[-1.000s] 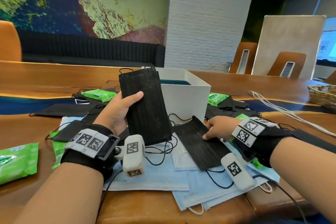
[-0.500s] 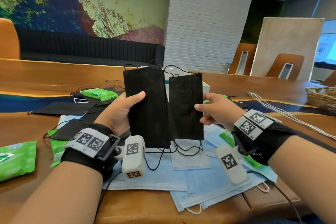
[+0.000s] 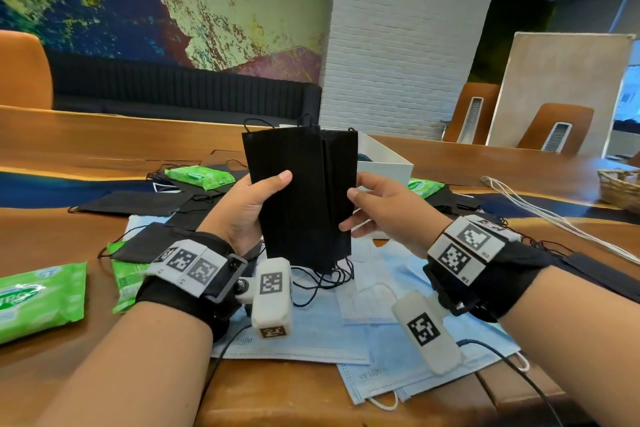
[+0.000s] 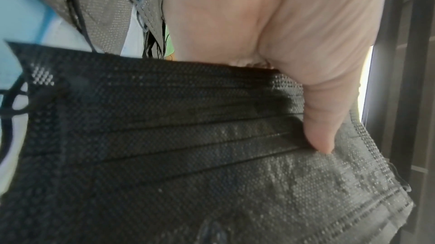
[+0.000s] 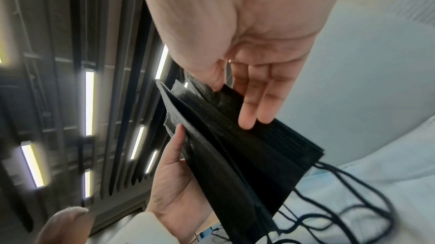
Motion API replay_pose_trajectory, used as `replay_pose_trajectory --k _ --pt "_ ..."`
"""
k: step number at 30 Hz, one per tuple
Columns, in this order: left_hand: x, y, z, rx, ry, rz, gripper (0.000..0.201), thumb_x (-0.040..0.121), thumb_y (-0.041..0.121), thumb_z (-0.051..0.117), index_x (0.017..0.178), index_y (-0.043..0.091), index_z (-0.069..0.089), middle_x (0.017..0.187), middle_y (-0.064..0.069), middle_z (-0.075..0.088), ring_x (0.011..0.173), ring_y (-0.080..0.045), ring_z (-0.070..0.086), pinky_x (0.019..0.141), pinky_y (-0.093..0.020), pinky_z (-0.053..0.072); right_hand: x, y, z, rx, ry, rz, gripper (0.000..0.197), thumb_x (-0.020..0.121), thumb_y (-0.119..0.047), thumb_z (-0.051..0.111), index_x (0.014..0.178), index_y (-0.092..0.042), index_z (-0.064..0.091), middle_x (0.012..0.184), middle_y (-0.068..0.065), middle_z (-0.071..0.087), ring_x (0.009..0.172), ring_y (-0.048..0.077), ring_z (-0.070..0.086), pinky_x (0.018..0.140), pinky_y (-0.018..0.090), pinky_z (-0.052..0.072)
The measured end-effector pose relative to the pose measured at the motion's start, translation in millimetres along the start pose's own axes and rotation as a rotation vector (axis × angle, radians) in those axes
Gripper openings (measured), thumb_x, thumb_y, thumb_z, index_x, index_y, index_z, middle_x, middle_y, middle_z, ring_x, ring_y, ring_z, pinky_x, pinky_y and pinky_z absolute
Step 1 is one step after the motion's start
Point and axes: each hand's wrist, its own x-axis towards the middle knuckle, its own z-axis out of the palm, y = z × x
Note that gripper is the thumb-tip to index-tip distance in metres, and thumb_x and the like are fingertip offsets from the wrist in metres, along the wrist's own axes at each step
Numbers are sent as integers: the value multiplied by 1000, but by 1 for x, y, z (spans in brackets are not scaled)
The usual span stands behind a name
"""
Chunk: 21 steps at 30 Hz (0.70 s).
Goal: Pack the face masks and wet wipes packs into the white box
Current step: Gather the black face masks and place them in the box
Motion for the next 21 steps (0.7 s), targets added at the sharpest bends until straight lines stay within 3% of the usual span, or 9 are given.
replay_pose_trajectory --k 3,6,10,14,17,19,21 --pt "-1 0 1 -4 -33 -2 38 76 21 62 113 12 62 94 -2 73 92 -19 69 74 -34 53 0 -2 -1 26 14 -3 21 101 -16 37 101 -24 56 85 -2 64 72 13 67 74 31 56" --pt "-2 -1 2 22 -50 -18 40 76 21 63 115 12 61 99 -4 72 97 -21 67 77 -37 52 -2 -2 1 40 -62 38 21 102 -16 36 104 -17 57 77 0 63 65 11 64 75 32 55" --pt "0 -3 1 34 -22 1 53 74 21 66 125 12 56 112 -8 68 108 -26 63 84 -41 51 -4 -2 3 30 -93 47 25 103 -19 33 105 -17 58 79 2 64 63 12 64 74 32 55" --pt "2 -5 1 47 4 49 55 71 20 69 124 15 56 113 -6 68 108 -24 63 84 -39 52 -7 -2 6 1 -76 67 36 102 -38 28 104 -18 58 92 7 65 73 17 64 66 26 55" --pt "2 -7 4 73 -10 78 45 70 16 70 114 20 60 110 -3 70 106 -22 65 86 -38 52 -9 -5 10 -156 -84 22 36 99 -48 25 113 -27 51 98 -4 64 76 11 64 56 15 48" --pt "1 -7 7 107 -27 110 42 68 14 70 108 24 60 105 0 71 102 -19 67 84 -36 53 -7 -6 11 -251 -67 -23 30 98 -50 25 112 -32 45 93 -14 60 75 5 62 58 11 46" --pt "0 -6 7 138 -35 140 47 68 12 70 111 26 57 104 2 70 101 -17 67 80 -34 55 -5 -7 12 -348 -50 -65 29 96 -51 32 117 -33 43 95 -14 58 76 3 61 59 8 44"
